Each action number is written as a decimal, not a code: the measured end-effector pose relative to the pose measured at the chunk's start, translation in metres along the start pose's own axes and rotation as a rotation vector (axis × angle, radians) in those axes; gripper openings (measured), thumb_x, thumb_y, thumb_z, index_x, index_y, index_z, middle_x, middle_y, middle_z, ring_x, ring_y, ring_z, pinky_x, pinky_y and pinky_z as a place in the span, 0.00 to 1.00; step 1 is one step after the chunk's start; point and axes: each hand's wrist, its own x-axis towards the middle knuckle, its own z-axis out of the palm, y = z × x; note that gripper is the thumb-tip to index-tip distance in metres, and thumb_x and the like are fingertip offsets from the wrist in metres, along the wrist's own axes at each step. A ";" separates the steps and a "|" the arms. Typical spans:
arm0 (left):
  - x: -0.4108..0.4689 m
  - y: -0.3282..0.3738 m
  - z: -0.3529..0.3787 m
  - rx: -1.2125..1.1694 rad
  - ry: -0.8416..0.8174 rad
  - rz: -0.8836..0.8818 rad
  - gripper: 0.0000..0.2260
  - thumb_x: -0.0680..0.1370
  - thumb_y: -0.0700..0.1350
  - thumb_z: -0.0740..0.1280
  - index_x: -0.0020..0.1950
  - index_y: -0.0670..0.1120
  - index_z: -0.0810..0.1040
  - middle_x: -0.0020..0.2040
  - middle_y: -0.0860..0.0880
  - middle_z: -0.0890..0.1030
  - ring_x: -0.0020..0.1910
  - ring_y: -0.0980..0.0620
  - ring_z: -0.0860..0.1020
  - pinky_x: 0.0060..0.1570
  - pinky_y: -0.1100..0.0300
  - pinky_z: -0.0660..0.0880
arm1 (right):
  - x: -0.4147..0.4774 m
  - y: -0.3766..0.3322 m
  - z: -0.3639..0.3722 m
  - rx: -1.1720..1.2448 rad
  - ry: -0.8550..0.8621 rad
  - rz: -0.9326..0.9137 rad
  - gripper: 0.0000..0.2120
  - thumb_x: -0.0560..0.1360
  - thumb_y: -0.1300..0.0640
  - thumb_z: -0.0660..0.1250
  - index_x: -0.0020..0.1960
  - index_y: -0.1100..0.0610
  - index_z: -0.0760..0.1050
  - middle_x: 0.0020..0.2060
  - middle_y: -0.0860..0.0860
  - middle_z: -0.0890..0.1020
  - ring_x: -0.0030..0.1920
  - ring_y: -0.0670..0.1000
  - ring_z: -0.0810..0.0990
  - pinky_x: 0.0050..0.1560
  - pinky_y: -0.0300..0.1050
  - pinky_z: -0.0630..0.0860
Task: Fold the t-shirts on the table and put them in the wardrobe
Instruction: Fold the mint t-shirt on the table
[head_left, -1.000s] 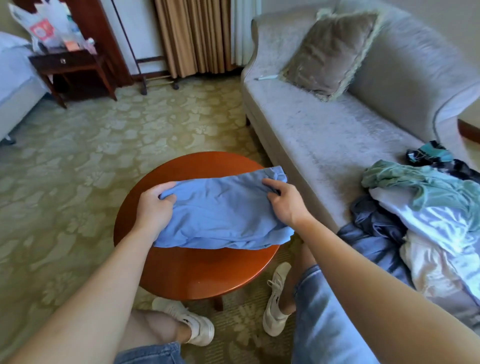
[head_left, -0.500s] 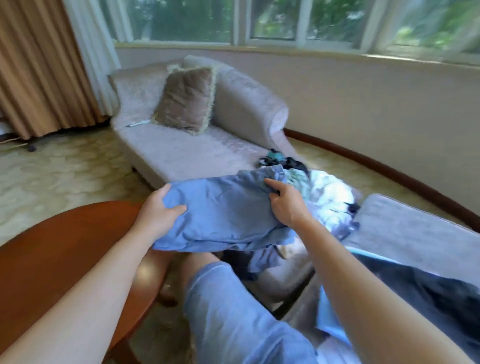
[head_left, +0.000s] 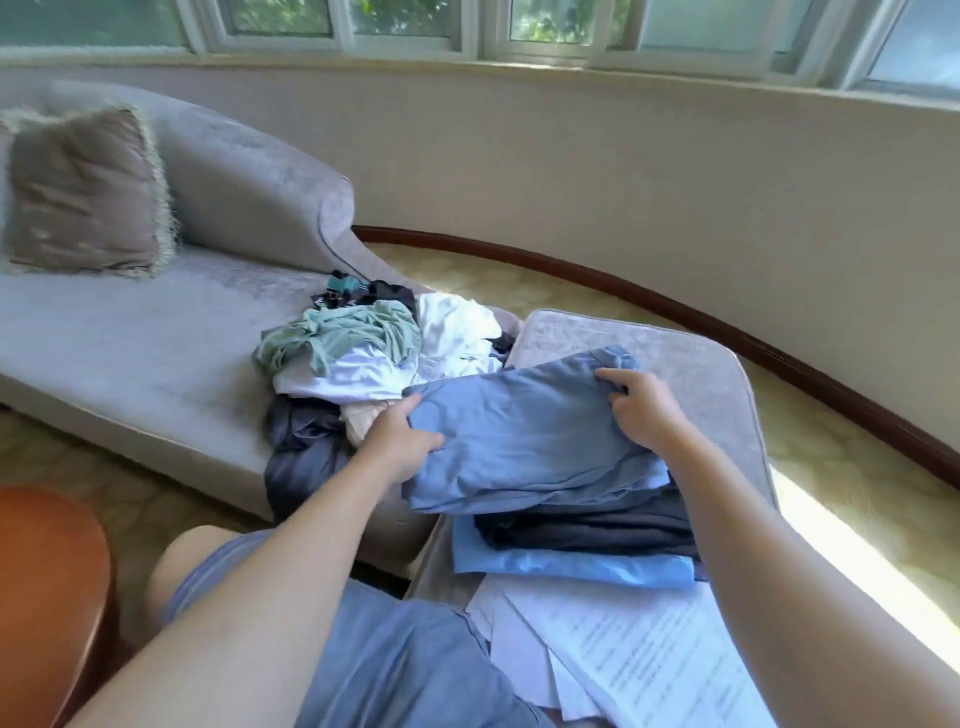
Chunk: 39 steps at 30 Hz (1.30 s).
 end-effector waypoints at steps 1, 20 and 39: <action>0.001 0.003 0.009 0.018 -0.036 0.005 0.35 0.73 0.39 0.73 0.77 0.45 0.63 0.69 0.46 0.72 0.66 0.48 0.73 0.61 0.62 0.68 | -0.001 0.010 -0.006 -0.016 0.007 0.026 0.24 0.80 0.65 0.54 0.71 0.50 0.72 0.71 0.57 0.71 0.64 0.60 0.73 0.48 0.43 0.69; 0.047 -0.070 -0.176 0.661 0.316 -0.093 0.23 0.80 0.56 0.61 0.73 0.49 0.68 0.68 0.45 0.73 0.66 0.42 0.72 0.62 0.51 0.71 | 0.094 -0.192 0.166 -0.228 -0.306 -0.296 0.22 0.79 0.54 0.62 0.72 0.56 0.69 0.68 0.56 0.75 0.67 0.57 0.73 0.64 0.45 0.69; 0.094 -0.204 -0.289 0.687 0.376 -0.408 0.26 0.81 0.57 0.60 0.77 0.50 0.62 0.73 0.47 0.68 0.71 0.44 0.66 0.66 0.50 0.66 | 0.195 -0.319 0.342 -0.077 -0.193 -0.395 0.28 0.81 0.49 0.59 0.77 0.53 0.54 0.62 0.61 0.73 0.51 0.60 0.76 0.43 0.49 0.71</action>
